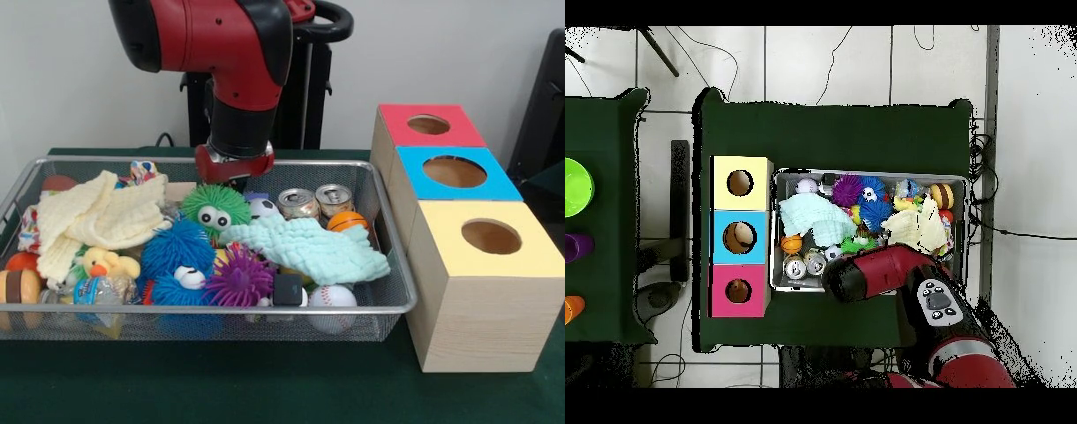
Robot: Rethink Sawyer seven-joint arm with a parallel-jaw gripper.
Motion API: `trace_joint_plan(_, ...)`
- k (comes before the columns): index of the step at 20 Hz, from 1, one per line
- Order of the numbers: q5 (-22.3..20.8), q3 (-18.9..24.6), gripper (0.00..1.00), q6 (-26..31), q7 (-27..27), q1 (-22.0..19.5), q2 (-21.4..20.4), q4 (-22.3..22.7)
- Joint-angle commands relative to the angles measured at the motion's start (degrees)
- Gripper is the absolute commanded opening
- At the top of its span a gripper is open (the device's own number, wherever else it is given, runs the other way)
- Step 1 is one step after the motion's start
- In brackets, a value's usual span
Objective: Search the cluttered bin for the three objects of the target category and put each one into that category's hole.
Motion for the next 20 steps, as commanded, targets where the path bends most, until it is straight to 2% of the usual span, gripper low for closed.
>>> trace_joint_plan(1,-3.42,3.9,0.0,1.95,-3.87,-1.91,3.15,-5.21)
trace_joint_plan(6,-3.09,3.87,0.0,2.57,-3.72,-1.47,2.69,-5.04)
trace_joint_plan(13,0.62,6.82,0.0,6.6,-5.74,-3.01,-1.06,-2.77)
trace_joint_plan(20,1.88,8.48,0.0,9.34,-6.38,-4.01,-2.83,-1.88)
